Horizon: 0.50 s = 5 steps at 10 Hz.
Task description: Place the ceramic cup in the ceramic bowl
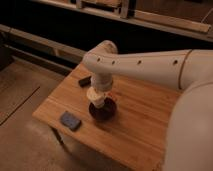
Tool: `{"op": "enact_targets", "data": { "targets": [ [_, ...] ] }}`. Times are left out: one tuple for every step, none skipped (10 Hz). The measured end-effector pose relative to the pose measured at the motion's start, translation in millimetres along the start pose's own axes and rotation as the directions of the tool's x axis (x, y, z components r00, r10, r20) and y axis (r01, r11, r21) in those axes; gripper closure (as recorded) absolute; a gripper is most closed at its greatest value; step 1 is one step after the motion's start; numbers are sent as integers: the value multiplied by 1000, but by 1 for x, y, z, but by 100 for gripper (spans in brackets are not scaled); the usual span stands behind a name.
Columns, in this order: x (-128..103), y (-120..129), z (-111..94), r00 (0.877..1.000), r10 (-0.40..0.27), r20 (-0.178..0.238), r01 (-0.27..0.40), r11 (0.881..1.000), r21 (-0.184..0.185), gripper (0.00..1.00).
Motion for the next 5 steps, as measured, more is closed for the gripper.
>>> {"op": "enact_targets", "data": {
  "targets": [
    [-3,10,8,1000,-23,-10,23,1000,18,100],
    [-4,17,16,999,-19,-29,19,1000,20,100],
    [-2,21,25,998,13,-60,-13,1000,12,100],
    [-1,21,28,996,47,-72,-47,999,6,100],
    [1,20,27,995,74,-72,-74,997,1,100]
  ]
}}
